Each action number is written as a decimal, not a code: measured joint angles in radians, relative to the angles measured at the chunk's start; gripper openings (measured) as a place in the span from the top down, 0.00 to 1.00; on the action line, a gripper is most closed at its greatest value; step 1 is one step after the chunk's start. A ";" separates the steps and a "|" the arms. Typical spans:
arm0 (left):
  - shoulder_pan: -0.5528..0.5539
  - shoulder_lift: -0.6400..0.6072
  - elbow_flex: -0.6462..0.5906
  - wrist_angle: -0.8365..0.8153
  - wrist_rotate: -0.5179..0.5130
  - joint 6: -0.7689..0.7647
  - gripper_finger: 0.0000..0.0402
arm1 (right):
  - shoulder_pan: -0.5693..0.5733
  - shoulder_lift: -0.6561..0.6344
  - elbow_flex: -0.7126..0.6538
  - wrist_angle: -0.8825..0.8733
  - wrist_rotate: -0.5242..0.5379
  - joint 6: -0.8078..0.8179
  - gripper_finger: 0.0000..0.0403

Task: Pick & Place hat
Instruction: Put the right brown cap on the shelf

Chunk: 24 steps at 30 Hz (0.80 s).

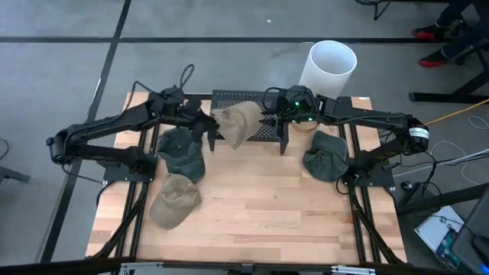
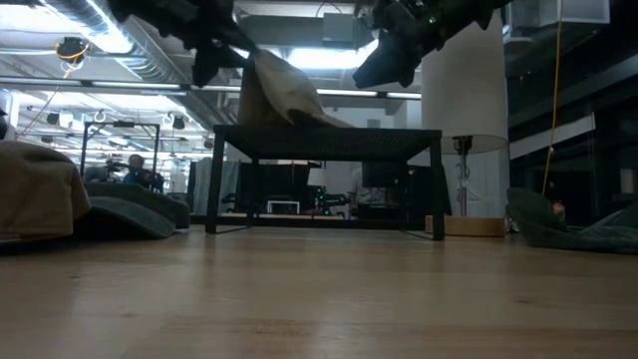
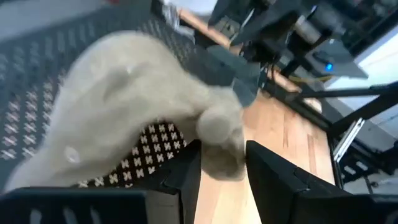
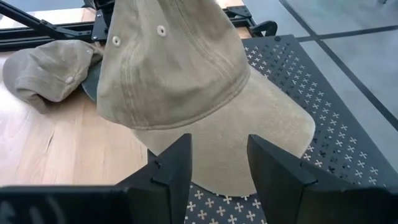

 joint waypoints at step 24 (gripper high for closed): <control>-0.137 -0.003 -0.108 -0.049 -0.393 0.029 0.85 | -0.139 0.120 0.000 0.191 -0.002 -0.099 0.62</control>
